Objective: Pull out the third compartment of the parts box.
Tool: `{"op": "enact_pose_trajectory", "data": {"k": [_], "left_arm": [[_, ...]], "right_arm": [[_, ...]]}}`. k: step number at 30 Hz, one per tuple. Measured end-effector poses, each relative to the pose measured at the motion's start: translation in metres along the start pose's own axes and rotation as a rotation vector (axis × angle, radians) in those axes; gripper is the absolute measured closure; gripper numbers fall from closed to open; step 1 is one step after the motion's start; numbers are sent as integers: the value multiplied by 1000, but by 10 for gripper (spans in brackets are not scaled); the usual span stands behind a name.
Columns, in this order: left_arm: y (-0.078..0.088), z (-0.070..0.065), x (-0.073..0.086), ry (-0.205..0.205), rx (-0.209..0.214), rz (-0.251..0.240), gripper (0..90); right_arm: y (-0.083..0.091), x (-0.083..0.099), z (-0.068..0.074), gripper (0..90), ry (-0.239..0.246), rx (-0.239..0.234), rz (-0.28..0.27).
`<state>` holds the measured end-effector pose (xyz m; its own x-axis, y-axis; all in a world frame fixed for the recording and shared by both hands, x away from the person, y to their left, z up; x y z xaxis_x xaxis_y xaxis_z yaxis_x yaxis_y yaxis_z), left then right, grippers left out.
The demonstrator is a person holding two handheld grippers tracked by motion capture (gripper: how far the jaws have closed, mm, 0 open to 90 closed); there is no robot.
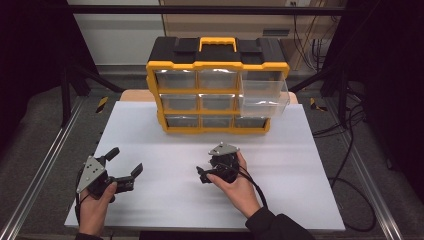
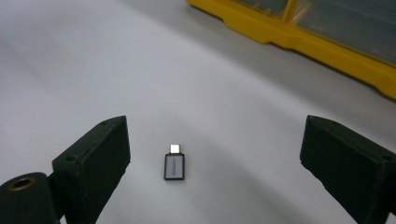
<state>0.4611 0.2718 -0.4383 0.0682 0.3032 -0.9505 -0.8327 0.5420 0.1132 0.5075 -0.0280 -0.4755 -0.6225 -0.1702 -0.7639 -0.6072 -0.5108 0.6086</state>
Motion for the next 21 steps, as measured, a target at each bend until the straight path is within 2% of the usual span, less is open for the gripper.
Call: {"op": "enact_pose_trajectory", "data": {"k": [7,14,18,21], "left_arm": [[0,0,0,-1,-2,0,13],[1,2,5,15,-2,9,13],[0,3,5,9,0,7,14],[1,3,3,7,-3,2,14]], "right_arm": [[-10,9,-4,87,-28,9,75],[-12,5,0,82,-51,-14,88],[-15,-1,3,85,-21,-7,93],[-18,-2,4,88,-30,-4,103]]}}
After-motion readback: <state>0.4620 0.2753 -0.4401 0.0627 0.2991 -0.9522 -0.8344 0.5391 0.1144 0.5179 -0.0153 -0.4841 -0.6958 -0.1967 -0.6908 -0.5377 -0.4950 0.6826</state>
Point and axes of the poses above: each handheld gripper's, and its own axes: y roughly backward along the jaws, x roughly out of its underside, z roughly to its left, the point moved 5 cm from there along -y, roughly forward along the jaws, and after that the axes turned 15 degrees about -y, right-handed, at the moved point
